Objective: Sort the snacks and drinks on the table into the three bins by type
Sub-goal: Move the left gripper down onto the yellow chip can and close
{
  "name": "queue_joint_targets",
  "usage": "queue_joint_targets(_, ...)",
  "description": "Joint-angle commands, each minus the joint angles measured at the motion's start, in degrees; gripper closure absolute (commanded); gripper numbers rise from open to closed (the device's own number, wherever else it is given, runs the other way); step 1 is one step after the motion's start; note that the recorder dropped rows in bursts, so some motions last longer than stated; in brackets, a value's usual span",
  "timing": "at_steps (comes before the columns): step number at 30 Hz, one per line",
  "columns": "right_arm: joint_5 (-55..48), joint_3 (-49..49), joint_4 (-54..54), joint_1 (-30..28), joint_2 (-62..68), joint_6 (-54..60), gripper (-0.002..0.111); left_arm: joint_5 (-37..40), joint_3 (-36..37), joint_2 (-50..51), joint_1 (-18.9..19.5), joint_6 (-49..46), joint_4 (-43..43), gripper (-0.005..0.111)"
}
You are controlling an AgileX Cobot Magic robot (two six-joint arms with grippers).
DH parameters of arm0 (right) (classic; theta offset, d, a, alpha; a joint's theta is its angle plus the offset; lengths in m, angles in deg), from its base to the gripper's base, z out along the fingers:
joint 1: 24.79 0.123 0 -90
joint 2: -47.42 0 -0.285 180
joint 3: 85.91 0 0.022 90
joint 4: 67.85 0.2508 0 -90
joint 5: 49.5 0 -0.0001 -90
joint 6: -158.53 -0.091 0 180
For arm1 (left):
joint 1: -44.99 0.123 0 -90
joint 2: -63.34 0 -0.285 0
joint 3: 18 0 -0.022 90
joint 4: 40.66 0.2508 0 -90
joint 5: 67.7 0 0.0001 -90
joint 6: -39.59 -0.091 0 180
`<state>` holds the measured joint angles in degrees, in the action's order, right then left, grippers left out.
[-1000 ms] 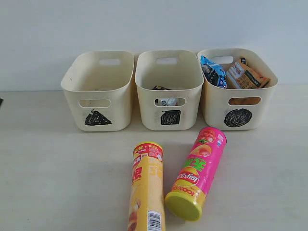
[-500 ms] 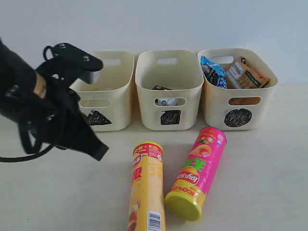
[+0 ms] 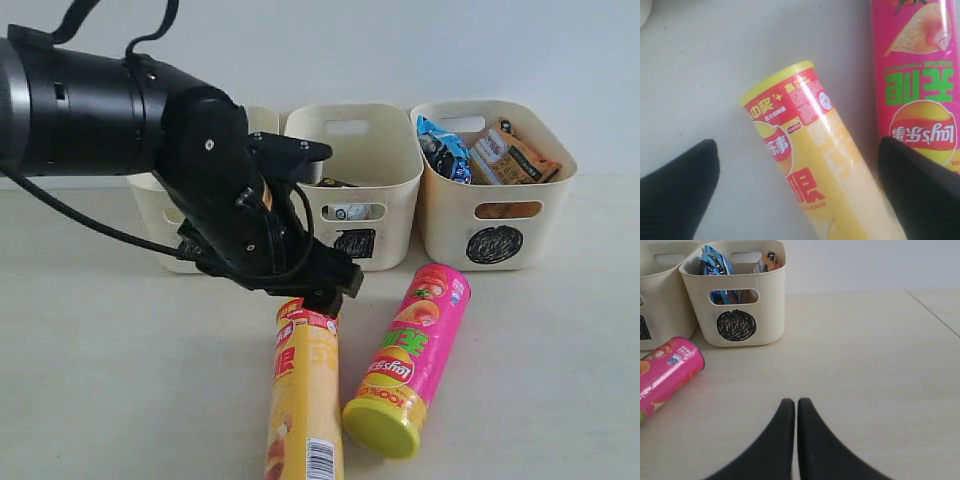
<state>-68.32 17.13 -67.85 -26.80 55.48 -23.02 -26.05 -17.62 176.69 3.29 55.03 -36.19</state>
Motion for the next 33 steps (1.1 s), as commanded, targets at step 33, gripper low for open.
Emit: queue_joint_targets(33, 0.37, -0.25, -0.49, -0.14, -0.27, 0.17, 0.108, -7.38, -0.47, 12.96, 1.18, 6.89, -0.82, 0.022)
